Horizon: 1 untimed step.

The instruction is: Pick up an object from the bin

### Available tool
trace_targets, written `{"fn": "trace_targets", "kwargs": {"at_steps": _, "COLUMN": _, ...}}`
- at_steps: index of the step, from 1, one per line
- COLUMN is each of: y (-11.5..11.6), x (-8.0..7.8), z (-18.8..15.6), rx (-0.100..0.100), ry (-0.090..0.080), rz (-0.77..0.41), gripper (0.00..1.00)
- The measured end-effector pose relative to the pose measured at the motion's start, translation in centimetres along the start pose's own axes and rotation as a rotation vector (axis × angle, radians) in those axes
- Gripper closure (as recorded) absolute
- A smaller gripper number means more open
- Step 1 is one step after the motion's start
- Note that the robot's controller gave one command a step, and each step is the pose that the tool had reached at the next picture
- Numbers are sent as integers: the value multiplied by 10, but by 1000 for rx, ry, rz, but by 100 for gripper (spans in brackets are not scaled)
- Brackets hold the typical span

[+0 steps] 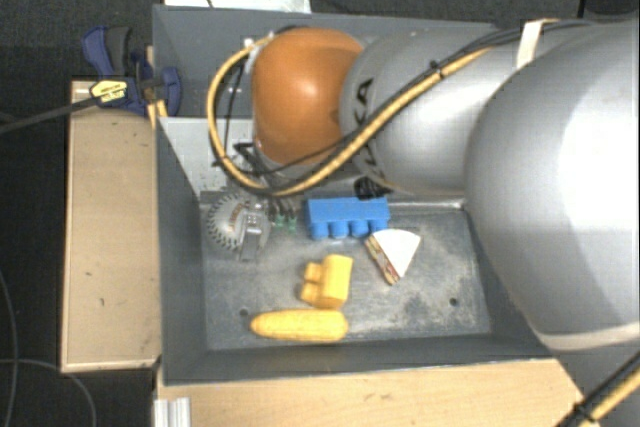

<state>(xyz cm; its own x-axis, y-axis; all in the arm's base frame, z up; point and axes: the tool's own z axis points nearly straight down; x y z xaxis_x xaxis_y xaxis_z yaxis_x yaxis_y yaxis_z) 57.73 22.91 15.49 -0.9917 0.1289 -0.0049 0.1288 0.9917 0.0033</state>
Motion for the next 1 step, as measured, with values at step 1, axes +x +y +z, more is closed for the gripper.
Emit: {"fn": "trace_targets", "kwargs": {"at_steps": 1, "y": 1, "x": -4, "z": 34, "rx": 0, "ry": -3, "rz": 15, "gripper": 0}}
